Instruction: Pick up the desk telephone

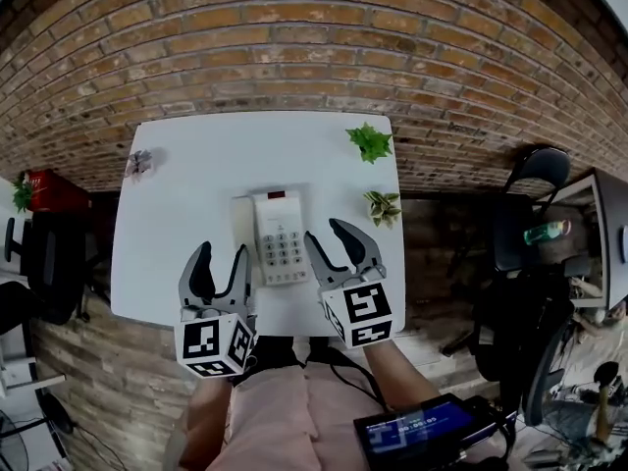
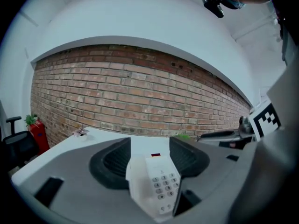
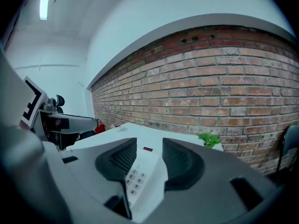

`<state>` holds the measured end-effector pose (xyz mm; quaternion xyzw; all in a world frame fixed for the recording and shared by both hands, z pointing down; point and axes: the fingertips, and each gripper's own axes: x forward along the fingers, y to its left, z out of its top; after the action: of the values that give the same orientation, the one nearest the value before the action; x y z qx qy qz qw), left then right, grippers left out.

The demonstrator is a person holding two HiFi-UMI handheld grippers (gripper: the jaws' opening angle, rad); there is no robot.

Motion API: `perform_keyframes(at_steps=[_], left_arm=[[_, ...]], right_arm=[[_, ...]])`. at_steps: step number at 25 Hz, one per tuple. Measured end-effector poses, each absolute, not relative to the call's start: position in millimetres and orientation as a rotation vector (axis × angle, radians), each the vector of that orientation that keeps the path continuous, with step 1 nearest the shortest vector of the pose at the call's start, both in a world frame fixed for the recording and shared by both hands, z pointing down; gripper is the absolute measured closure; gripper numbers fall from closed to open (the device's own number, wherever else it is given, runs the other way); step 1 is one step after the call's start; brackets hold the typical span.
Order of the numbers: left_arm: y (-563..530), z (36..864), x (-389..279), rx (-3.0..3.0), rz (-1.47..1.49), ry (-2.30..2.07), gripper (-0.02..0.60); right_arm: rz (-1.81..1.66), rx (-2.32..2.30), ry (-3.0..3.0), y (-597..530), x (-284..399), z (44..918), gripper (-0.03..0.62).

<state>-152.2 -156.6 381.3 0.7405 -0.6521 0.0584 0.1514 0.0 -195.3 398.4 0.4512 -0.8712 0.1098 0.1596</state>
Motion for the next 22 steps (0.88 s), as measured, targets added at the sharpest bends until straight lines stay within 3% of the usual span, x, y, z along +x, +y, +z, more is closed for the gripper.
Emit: perform_keyframes(at_steps=[9, 17, 22], left_arm=[[-201.9, 431.8, -160.5, 2.082, 0.192, -1.719, 0.297], [-220.5, 490.1, -157.0, 1.985, 0.265, -1.566, 0.228], [-228.9, 515.4, -153.3, 1.954, 0.276, -1.496, 0.219]], right_arm=[[0.428, 1.268, -2.406, -225.4, -20.5, 444.4, 0.410], [0.585, 1.219, -2.334, -236.7, -30.6, 492.3, 0.380], [0.664, 1.189, -2.316, -240.9, -34.6, 514.5, 0.361]])
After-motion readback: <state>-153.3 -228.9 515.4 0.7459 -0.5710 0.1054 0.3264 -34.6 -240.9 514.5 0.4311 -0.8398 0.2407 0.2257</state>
